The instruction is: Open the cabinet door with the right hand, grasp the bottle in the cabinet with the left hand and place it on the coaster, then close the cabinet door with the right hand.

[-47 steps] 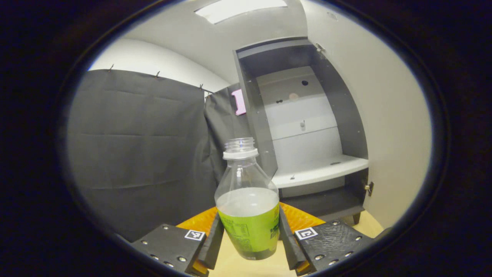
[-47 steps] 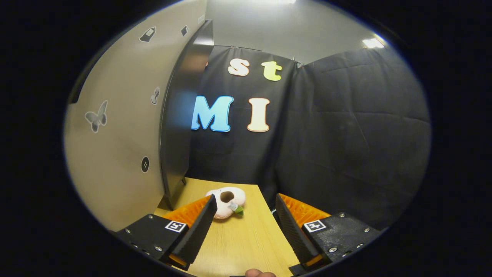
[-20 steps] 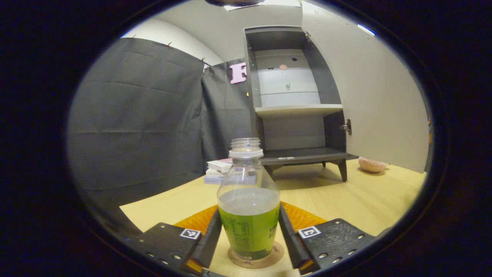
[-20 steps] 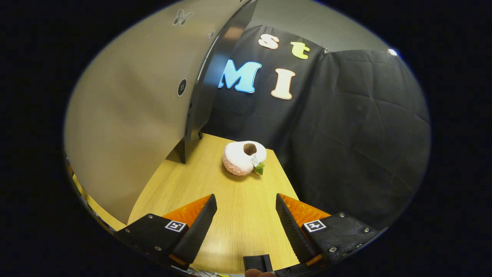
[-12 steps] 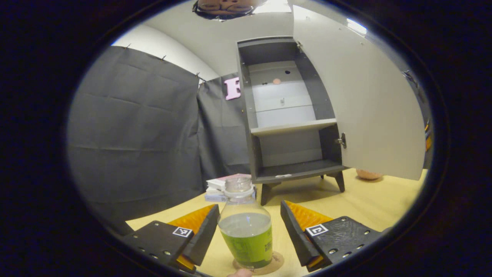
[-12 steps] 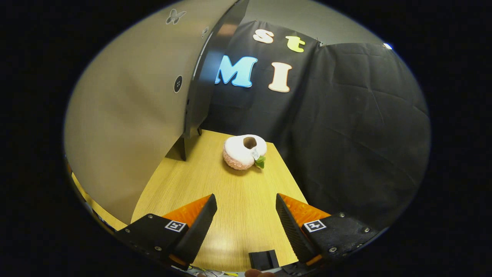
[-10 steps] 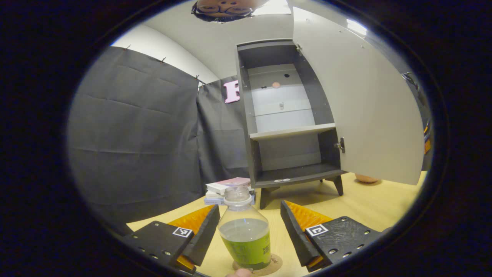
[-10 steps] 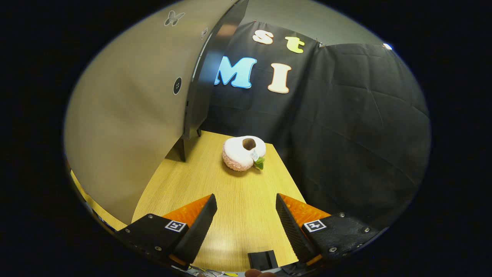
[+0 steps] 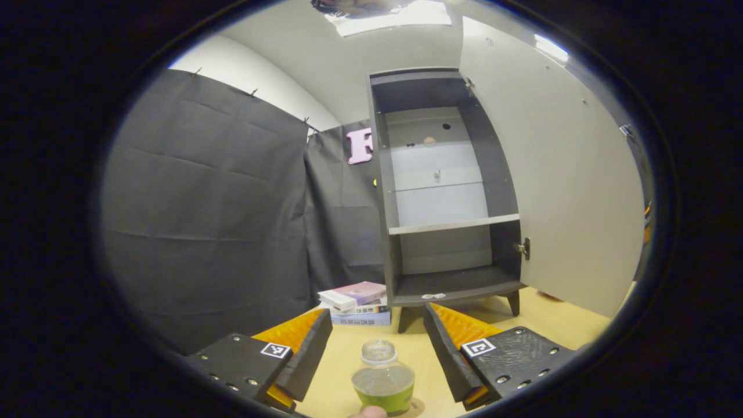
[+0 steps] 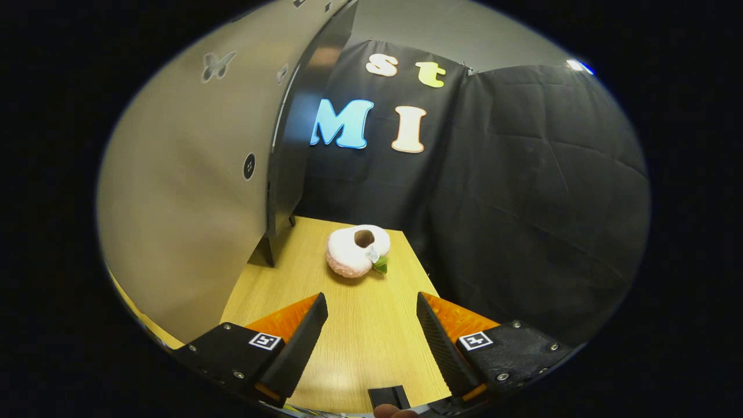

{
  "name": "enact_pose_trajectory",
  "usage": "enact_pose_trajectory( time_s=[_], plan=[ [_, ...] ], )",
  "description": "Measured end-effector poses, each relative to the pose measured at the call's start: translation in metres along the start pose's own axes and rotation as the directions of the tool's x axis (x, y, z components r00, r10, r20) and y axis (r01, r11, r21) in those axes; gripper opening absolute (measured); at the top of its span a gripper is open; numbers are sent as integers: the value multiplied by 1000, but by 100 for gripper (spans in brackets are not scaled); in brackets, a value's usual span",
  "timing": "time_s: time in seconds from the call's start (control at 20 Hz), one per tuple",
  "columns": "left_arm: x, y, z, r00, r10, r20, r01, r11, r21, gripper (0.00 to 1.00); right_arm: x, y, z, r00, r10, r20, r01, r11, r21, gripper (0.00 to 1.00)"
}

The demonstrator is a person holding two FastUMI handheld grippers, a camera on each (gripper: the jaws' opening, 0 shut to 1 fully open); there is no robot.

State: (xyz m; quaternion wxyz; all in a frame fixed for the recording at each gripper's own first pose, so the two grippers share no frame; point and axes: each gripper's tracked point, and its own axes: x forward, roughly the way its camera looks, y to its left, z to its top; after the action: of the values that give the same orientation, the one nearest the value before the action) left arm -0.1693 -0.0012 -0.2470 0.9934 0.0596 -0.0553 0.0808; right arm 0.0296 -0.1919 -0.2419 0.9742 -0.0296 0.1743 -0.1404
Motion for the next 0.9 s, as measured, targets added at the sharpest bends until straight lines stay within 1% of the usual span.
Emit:
enact_pose_trajectory(
  time_s=[0.1,0.15,0.3,0.35,0.4,0.45,0.5,0.55,0.6,0.65,0.7,0.8,0.85,0.9],
  plan=[
    [3,-1,32,1000,-9,27,8,1000,26,91,-6,-3,22,1000,4,25,-4,1000,10,95],
    [4,-3,53,999,-19,47,17,999,28,91,-9,-4,35,999,12,45,-12,1000,17,96],
    [7,-14,110,995,-62,81,60,998,27,90,-24,-9,76,992,39,116,-41,999,16,95],
    [9,-19,126,994,-73,79,72,997,22,93,-24,-17,85,992,22,121,-24,1000,14,96],
    [13,-27,138,994,-89,67,89,996,8,96,-25,-23,92,993,14,114,-16,1000,16,95],
    [15,-34,149,994,-99,52,100,995,-10,90,-27,-26,104,993,7,121,-9,1000,21,95],
    [19,-41,159,993,-110,33,111,993,-29,91,-29,-31,120,990,7,140,-11,1000,23,96],
    [21,-50,168,992,-122,9,122,992,-44,90,-33,-30,137,986,32,163,-38,999,31,95],
    [23,-53,176,993,-113,-16,113,992,-48,97,-38,-27,152,980,66,187,-76,996,47,96],
    [24,-56,184,994,-104,-43,102,993,-51,97,-41,-26,162,976,95,198,-109,992,62,97],
    [26,-66,189,992,-106,-64,102,993,-65,96,-47,-27,173,968,124,217,-143,987,72,95],
    [27,-76,196,991,-92,-97,84,993,-77,96,-55,-30,197,948,172,266,-207,973,107,97],
    [28,-79,200,990,-80,-114,72,995,-71,96,-58,-28,202,938,202,280,-246,961,130,95],
    [29,-77,198,988,-59,-141,52,997,-54,96,-62,-25,206,926,238,291,-292,943,157,96]
  ],
)
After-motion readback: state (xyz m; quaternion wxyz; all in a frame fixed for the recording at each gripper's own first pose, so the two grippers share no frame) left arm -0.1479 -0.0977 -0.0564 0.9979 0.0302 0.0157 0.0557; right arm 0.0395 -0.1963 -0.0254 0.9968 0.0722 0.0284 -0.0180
